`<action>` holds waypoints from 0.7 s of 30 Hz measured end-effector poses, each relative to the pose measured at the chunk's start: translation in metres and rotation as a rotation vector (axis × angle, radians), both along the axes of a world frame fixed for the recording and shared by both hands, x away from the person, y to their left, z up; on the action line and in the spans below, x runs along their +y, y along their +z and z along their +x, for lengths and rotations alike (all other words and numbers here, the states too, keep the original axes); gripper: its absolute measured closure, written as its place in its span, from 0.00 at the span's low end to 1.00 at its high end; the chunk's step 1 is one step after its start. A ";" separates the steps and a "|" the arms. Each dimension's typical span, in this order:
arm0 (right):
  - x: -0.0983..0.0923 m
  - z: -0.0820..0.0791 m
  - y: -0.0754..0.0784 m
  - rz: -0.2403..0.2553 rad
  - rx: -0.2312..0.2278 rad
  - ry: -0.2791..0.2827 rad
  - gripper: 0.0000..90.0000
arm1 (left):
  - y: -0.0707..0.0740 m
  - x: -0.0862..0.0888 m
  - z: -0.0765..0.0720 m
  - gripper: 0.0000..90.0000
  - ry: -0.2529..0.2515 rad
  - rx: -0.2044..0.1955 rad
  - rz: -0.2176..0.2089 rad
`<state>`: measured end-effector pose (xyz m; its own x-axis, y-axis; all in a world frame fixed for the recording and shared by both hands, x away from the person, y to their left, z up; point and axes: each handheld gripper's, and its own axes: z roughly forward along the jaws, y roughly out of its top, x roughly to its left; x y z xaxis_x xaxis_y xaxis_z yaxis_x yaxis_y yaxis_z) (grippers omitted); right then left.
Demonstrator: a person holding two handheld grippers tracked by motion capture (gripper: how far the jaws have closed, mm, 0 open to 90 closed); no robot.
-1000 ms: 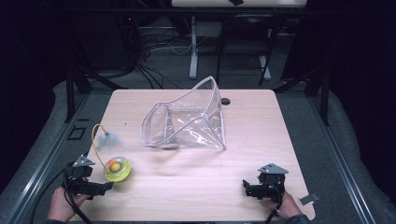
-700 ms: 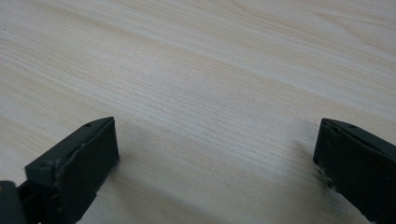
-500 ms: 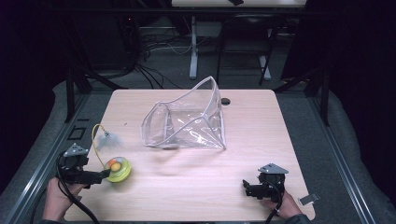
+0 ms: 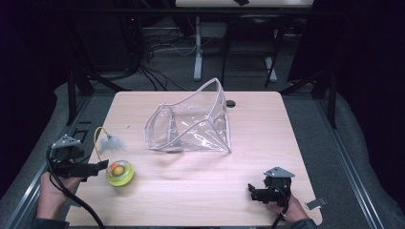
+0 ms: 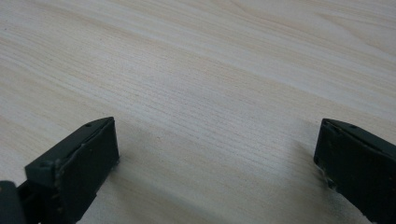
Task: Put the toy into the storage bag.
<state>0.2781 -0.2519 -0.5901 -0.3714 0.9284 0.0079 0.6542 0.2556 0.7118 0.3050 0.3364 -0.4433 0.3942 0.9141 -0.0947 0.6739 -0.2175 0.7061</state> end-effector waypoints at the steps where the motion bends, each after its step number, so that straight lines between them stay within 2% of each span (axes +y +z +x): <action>1: 0.000 0.000 0.000 0.000 0.000 0.000 0.00 | 0.002 0.000 0.002 0.00 -0.001 0.005 -0.016; 3: 0.000 0.000 0.000 0.000 0.000 0.000 0.00 | 0.003 -0.004 0.003 0.01 -0.004 0.006 -0.027; 5: 0.000 0.000 0.000 0.000 0.000 0.000 0.00 | 0.002 -0.007 0.003 0.06 -0.006 0.004 -0.026; 7: 0.000 0.000 0.000 0.000 0.000 0.000 0.00 | 0.001 -0.009 0.002 0.22 -0.014 -0.007 -0.021; 8: 0.000 0.000 0.000 0.000 0.000 0.000 0.00 | 0.000 -0.010 0.002 0.22 -0.015 -0.009 -0.017; 9: 0.000 0.000 0.000 0.000 0.000 0.000 0.00 | 0.000 -0.010 0.001 0.30 -0.014 -0.011 -0.012; 11: 0.000 0.000 0.000 0.000 0.000 0.000 0.00 | -0.001 -0.011 0.000 0.40 -0.010 -0.020 -0.006; 13: 0.000 0.000 0.000 0.000 -0.001 0.000 0.00 | -0.001 -0.010 0.000 0.55 -0.001 -0.023 -0.017; 16: 0.000 0.000 0.000 0.000 0.000 0.000 0.00 | 0.002 -0.008 -0.002 0.60 -0.001 -0.027 -0.041; 18: 0.000 0.000 0.000 0.000 0.000 0.000 0.00 | 0.005 -0.006 -0.004 0.67 0.002 -0.042 -0.052; 21: 0.000 0.000 0.000 0.000 0.000 0.000 0.00 | 0.007 -0.007 -0.004 0.72 0.001 -0.050 -0.046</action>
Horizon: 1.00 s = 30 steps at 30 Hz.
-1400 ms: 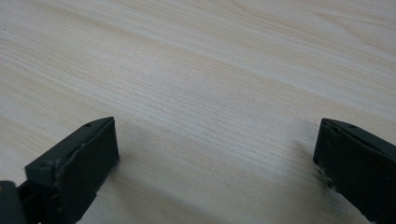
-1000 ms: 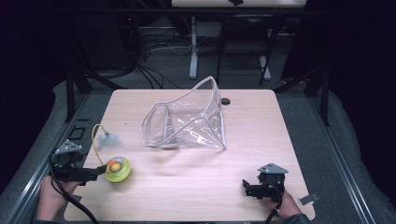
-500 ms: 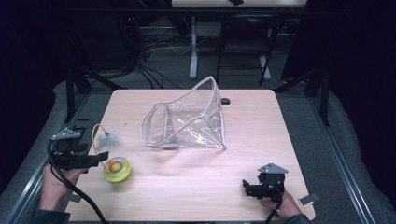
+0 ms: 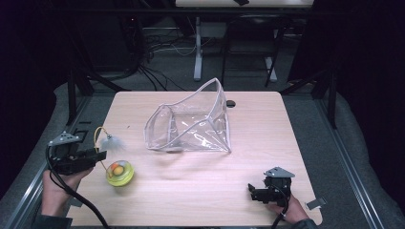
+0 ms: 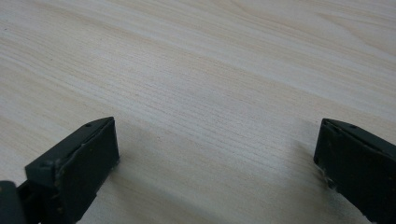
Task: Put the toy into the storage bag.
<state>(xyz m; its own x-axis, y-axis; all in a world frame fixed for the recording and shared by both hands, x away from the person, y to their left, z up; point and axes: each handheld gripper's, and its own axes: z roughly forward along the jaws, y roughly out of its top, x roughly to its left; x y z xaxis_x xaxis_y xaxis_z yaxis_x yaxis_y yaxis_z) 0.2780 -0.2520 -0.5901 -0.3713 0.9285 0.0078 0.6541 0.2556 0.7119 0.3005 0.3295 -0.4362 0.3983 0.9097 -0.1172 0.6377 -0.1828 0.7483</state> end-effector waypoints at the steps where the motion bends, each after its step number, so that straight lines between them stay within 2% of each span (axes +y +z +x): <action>1: 0.000 0.000 0.000 0.000 -0.002 0.001 0.00 | 0.001 -0.001 -0.001 0.73 -0.002 -0.003 0.002; 7: 0.000 0.000 0.000 0.000 0.000 0.000 0.00 | -0.002 -0.003 -0.002 0.87 -0.014 0.001 0.010; 8: 0.000 0.000 0.000 0.000 0.000 -0.001 0.00 | -0.002 -0.003 -0.002 0.93 -0.020 0.005 0.013; 11: 0.000 0.000 0.000 -0.002 0.003 0.000 0.00 | -0.003 -0.004 -0.001 0.96 -0.027 0.009 0.013; 17: 0.000 0.000 0.000 0.000 0.000 0.000 0.00 | -0.001 -0.009 -0.001 0.98 -0.034 0.012 0.037; 20: 0.000 0.000 0.000 0.000 0.000 0.000 0.00 | 0.001 -0.011 -0.001 0.98 -0.056 0.012 0.053; 25: 0.000 0.000 0.000 -0.002 0.003 0.001 0.00 | 0.002 -0.014 -0.001 0.98 -0.073 0.012 0.051; 30: 0.000 -0.001 0.000 -0.002 0.002 -0.001 0.00 | 0.004 -0.019 -0.001 0.98 -0.105 0.034 0.055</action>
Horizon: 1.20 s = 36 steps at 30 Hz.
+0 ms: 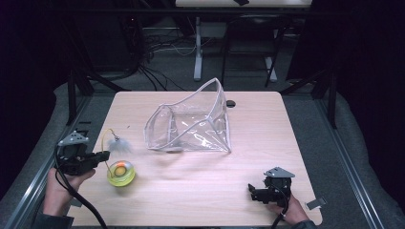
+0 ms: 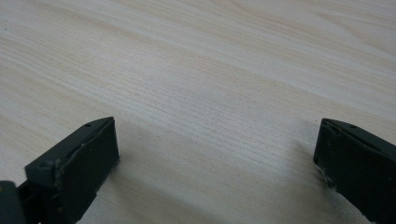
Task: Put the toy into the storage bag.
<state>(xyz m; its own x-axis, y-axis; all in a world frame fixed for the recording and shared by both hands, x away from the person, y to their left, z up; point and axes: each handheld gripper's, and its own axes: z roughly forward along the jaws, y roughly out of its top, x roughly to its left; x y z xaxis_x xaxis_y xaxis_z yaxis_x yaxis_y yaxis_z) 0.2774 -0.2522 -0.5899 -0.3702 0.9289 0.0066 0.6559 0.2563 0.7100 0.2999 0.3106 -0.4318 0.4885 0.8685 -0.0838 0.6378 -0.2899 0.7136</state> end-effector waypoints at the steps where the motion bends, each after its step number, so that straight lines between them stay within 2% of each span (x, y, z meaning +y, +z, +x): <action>1: 0.000 0.000 0.000 0.000 0.000 -0.001 0.00 | 0.001 -0.001 0.000 0.98 -0.008 0.002 0.004; 9: 0.000 0.000 0.000 0.004 -0.003 0.003 0.00 | 0.004 -0.011 0.001 0.98 -0.047 0.013 0.038; 16: 0.000 0.000 0.000 0.002 -0.002 0.003 0.00 | 0.005 -0.009 0.006 0.98 -0.046 0.031 0.032; 20: 0.000 0.000 0.000 0.003 -0.001 0.002 0.00 | 0.007 -0.008 0.008 0.98 -0.064 0.037 0.059; 29: 0.000 0.000 0.000 0.002 -0.001 0.002 0.00 | 0.025 -0.002 0.013 0.98 -0.062 0.016 0.095; 36: 0.000 0.000 0.000 0.002 -0.001 0.002 0.00 | 0.032 0.002 0.022 0.98 -0.052 0.004 0.098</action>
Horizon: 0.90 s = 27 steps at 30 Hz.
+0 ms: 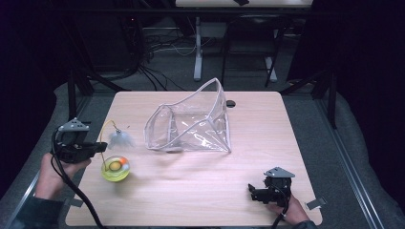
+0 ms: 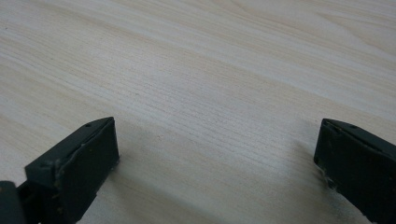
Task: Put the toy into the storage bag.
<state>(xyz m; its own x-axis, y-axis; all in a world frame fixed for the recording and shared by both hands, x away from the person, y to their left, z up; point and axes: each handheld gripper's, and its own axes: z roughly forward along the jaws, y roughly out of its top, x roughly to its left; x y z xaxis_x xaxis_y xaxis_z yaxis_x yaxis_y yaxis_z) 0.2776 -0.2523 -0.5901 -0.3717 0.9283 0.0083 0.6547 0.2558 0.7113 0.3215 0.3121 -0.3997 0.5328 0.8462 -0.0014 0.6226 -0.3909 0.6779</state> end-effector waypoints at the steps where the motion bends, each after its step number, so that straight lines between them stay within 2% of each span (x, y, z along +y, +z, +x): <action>1: 0.000 0.000 0.000 -0.001 0.001 0.001 0.00 | 0.001 0.000 0.001 0.98 -0.002 0.000 -0.001; 27: 0.000 0.000 0.000 -0.001 0.000 0.000 0.00 | 0.022 0.011 0.036 0.98 0.022 0.007 0.050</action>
